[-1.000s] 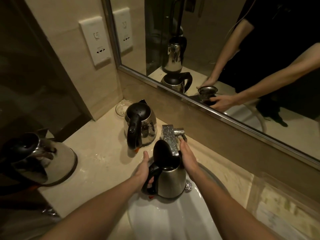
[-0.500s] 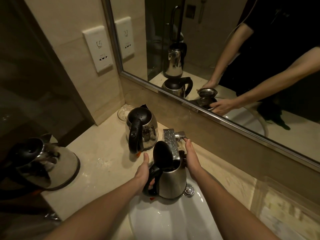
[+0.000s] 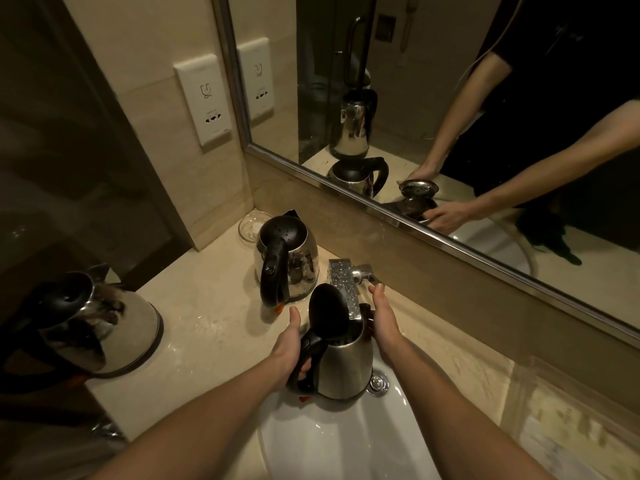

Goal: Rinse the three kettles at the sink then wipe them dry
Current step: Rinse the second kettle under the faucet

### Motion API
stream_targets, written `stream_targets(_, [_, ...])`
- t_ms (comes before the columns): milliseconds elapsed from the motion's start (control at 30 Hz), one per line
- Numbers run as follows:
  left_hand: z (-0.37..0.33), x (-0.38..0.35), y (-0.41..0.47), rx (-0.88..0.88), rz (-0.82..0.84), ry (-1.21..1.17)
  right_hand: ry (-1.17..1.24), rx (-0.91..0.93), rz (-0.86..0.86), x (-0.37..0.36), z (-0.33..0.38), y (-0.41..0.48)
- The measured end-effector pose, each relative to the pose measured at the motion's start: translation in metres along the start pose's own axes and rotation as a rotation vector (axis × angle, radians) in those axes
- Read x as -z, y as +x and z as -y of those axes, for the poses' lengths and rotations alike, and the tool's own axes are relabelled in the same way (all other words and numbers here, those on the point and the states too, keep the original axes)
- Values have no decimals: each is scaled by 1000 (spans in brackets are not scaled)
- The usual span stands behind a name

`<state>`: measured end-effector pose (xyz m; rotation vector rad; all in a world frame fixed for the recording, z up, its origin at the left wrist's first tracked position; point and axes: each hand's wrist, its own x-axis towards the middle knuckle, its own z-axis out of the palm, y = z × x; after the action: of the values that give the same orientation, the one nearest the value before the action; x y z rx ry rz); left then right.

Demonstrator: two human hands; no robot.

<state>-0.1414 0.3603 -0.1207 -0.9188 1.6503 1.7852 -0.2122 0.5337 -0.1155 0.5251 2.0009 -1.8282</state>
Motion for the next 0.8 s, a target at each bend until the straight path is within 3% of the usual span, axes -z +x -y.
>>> stream_targets(800, [1,0,3,-2,4,31,95,-45,-12,1,-2,-6])
